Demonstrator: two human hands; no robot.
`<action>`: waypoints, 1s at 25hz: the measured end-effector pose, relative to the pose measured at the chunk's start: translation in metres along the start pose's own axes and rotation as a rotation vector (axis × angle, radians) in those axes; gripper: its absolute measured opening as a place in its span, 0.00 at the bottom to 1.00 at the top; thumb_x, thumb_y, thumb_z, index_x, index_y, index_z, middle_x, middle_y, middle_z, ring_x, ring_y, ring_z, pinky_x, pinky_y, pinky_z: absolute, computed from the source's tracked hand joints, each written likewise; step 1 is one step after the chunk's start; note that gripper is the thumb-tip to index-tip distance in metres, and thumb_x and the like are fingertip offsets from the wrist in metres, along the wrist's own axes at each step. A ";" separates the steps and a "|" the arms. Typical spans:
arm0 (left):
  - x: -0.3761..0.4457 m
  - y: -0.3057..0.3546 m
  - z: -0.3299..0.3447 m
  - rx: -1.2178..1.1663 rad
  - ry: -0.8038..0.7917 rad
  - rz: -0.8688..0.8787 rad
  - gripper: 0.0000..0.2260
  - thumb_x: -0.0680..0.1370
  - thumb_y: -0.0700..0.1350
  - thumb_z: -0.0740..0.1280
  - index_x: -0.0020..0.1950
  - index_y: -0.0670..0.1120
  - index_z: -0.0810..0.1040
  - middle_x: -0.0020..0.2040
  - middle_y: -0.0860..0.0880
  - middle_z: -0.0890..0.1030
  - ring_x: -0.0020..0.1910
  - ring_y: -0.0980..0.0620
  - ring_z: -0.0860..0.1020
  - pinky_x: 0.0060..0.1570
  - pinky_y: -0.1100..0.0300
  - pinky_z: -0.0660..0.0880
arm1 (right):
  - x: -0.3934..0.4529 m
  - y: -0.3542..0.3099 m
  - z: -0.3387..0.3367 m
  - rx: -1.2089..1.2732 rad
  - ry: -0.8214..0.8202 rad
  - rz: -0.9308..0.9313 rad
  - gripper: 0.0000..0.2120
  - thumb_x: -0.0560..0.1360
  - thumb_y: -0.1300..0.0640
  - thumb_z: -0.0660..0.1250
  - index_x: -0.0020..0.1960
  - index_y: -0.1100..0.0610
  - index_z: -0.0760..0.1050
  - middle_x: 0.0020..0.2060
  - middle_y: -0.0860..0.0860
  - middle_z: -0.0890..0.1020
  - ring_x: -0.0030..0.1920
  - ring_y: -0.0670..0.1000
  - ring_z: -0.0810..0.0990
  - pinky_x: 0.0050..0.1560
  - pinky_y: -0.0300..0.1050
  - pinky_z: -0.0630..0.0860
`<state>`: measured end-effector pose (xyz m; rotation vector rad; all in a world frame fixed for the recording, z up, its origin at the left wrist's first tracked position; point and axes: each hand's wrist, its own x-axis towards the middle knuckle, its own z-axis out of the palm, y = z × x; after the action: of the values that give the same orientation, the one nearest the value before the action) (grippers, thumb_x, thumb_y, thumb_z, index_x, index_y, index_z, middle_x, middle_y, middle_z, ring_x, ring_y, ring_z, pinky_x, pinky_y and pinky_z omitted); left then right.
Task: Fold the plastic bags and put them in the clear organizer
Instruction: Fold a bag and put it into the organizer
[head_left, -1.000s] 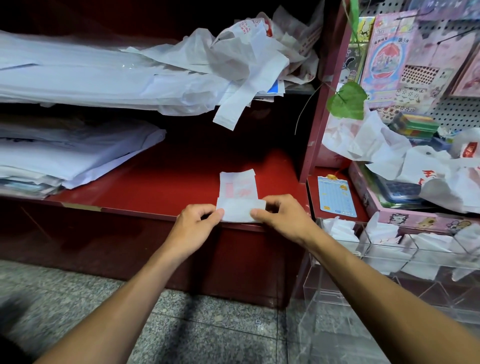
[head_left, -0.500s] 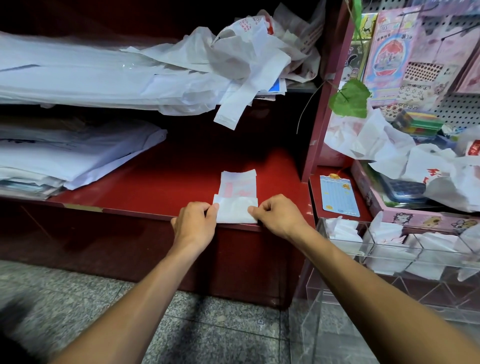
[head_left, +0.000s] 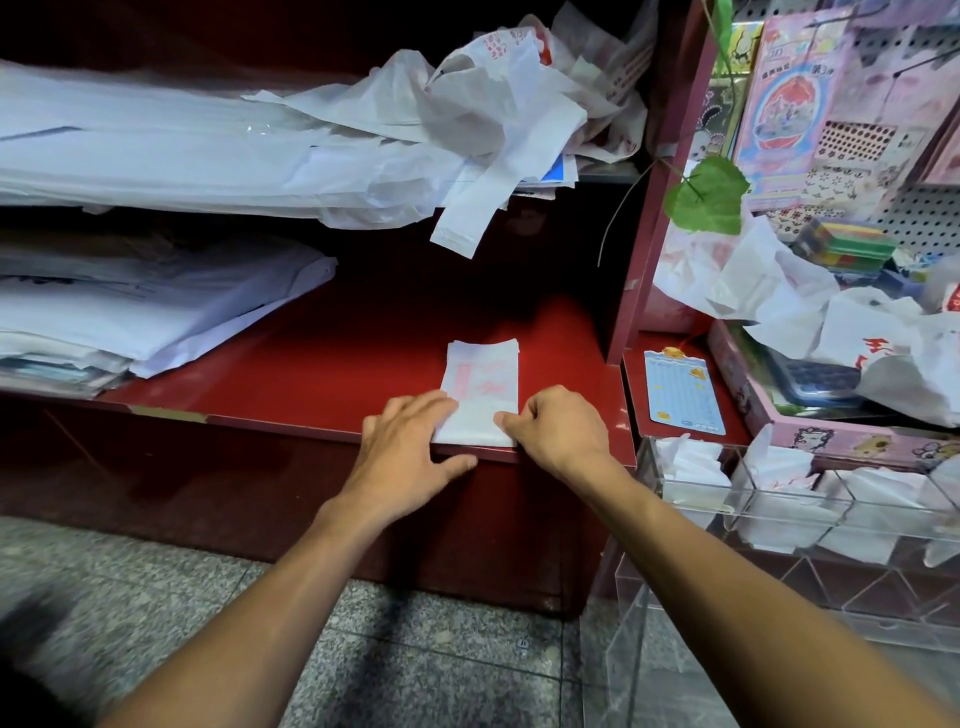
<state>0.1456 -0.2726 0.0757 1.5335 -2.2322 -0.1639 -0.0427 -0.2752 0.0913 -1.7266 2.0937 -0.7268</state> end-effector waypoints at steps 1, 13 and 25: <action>0.000 -0.001 0.002 0.068 -0.052 0.025 0.28 0.76 0.57 0.70 0.74 0.54 0.68 0.74 0.59 0.66 0.71 0.54 0.61 0.62 0.55 0.58 | -0.002 0.000 -0.001 -0.003 0.037 -0.021 0.18 0.74 0.42 0.69 0.36 0.53 0.69 0.30 0.47 0.76 0.34 0.52 0.75 0.34 0.43 0.66; 0.003 -0.012 0.009 -0.252 0.082 0.014 0.12 0.73 0.44 0.75 0.54 0.56 0.81 0.45 0.58 0.77 0.53 0.51 0.74 0.55 0.53 0.67 | -0.008 0.029 -0.015 -0.087 -0.122 -0.494 0.19 0.73 0.50 0.73 0.63 0.47 0.76 0.58 0.43 0.81 0.54 0.50 0.74 0.57 0.48 0.71; 0.006 0.011 -0.001 -0.576 0.134 -0.275 0.12 0.75 0.43 0.71 0.55 0.56 0.77 0.30 0.52 0.81 0.32 0.55 0.78 0.47 0.58 0.75 | 0.001 0.022 -0.014 0.415 -0.089 -0.040 0.09 0.72 0.56 0.73 0.51 0.50 0.76 0.31 0.46 0.81 0.26 0.39 0.73 0.34 0.40 0.67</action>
<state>0.1349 -0.2738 0.0820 1.4538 -1.6583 -0.6971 -0.0684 -0.2711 0.0903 -1.5404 1.7043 -0.9951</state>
